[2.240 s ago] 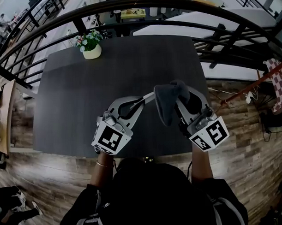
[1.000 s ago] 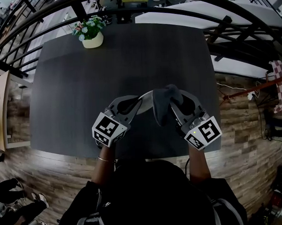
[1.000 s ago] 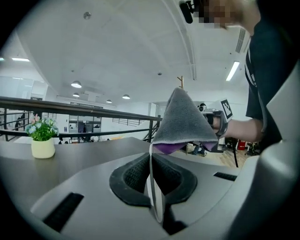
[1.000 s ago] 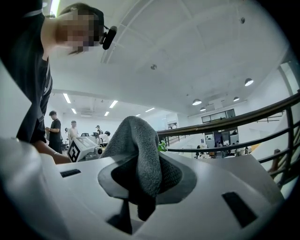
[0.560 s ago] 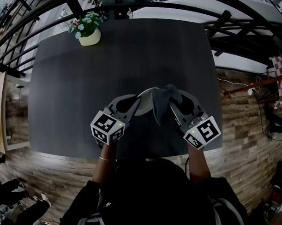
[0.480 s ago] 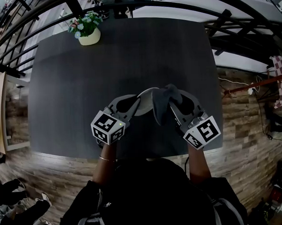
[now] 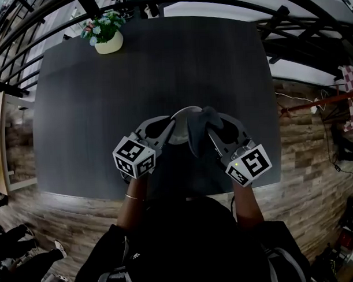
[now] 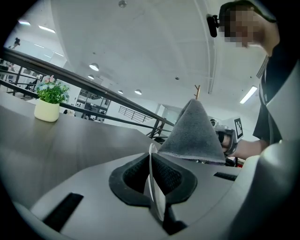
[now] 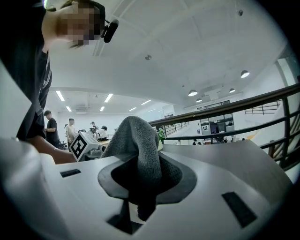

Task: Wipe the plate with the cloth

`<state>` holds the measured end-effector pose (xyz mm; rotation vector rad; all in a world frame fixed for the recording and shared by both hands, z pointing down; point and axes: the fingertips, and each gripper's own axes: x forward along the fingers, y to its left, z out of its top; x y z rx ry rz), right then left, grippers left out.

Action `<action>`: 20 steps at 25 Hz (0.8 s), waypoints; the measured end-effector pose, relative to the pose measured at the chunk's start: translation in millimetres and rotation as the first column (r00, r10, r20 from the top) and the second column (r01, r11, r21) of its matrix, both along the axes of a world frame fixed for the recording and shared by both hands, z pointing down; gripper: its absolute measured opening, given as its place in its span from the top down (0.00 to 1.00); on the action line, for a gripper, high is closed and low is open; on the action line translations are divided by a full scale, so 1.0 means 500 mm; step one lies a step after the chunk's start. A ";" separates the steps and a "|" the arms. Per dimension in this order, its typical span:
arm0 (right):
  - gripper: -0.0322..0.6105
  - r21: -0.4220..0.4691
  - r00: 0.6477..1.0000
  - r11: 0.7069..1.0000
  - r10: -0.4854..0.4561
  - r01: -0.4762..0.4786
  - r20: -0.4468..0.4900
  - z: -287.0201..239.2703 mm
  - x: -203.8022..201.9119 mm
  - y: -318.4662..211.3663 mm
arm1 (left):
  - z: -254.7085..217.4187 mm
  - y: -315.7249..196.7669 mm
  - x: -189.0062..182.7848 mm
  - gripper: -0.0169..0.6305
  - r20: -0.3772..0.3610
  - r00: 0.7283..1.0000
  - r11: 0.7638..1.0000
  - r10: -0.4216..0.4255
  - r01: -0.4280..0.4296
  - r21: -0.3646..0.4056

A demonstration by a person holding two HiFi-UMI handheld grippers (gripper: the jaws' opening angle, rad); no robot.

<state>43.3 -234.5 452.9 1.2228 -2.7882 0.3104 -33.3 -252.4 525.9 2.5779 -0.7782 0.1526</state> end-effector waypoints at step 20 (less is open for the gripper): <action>0.83 -0.092 1.000 0.996 0.000 -0.002 -0.019 0.078 -0.027 -0.012 | 0.086 -0.043 -0.042 0.91 0.152 0.986 0.996 -0.072 0.077 -0.032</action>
